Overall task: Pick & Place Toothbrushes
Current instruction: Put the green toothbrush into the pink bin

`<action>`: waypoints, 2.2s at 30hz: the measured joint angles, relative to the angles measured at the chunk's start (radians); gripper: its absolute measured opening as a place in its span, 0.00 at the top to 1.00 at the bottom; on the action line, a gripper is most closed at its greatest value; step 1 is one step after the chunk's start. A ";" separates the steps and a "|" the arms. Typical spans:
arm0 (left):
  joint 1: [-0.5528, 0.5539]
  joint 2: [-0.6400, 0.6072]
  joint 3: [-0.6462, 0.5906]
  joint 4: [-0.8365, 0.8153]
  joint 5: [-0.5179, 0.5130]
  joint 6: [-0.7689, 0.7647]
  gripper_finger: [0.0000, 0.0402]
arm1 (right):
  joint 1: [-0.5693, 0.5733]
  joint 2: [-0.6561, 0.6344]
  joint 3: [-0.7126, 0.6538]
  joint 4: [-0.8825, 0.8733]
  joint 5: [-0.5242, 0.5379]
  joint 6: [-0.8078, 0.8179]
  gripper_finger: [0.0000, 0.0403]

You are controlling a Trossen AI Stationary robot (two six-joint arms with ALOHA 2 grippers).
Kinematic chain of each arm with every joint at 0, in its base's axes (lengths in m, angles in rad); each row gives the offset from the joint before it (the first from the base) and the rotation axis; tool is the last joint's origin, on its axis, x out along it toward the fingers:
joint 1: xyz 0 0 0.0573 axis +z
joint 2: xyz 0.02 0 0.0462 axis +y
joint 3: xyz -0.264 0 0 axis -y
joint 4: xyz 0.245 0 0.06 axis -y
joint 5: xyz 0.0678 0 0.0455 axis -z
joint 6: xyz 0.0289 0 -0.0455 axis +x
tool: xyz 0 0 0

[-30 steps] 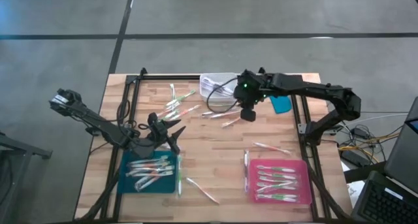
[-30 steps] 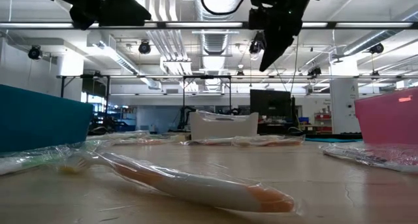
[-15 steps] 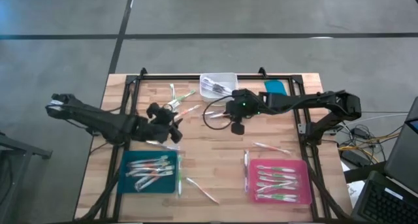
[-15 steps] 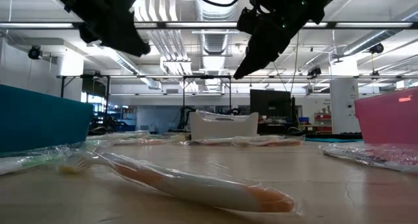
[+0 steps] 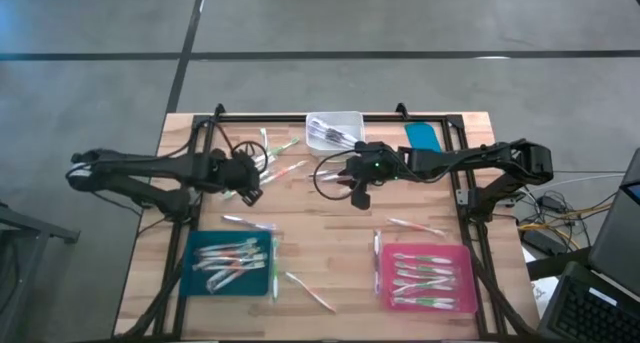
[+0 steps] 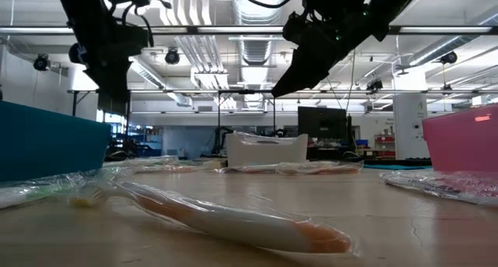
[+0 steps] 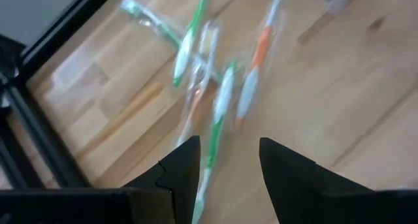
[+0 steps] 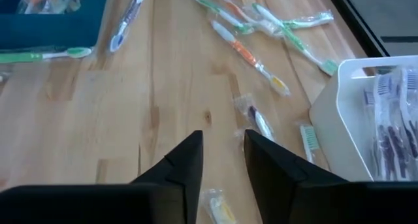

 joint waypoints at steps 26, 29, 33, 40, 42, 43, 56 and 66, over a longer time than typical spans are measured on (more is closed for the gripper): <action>0.187 0.401 -0.024 0.066 0.165 0.310 0.59 | 0.015 0.000 0.000 0.009 0.000 -0.004 0.60; 0.200 0.434 -0.024 0.085 0.146 0.312 0.59 | 0.015 0.000 -0.001 0.009 0.000 -0.004 0.59; 0.217 0.468 -0.024 0.098 0.141 0.323 0.59 | 0.015 0.000 -0.002 0.008 0.000 -0.004 0.58; 0.241 0.516 -0.024 0.158 0.189 0.363 0.59 | 0.015 0.000 -0.002 0.008 0.000 -0.004 0.58; 0.248 0.524 -0.023 0.163 0.205 0.374 0.59 | 0.015 0.001 -0.002 0.007 0.000 -0.004 0.58; 0.251 0.531 -0.022 0.163 0.210 0.380 0.59 | 0.015 0.001 -0.002 0.007 0.000 -0.004 0.59; 0.258 0.545 -0.022 0.178 0.237 0.438 0.80 | 0.015 0.001 -0.005 0.003 0.000 -0.012 0.69; 0.257 0.504 -0.027 0.156 0.231 0.454 0.97 | 0.015 0.001 -0.005 0.001 0.000 -0.015 0.78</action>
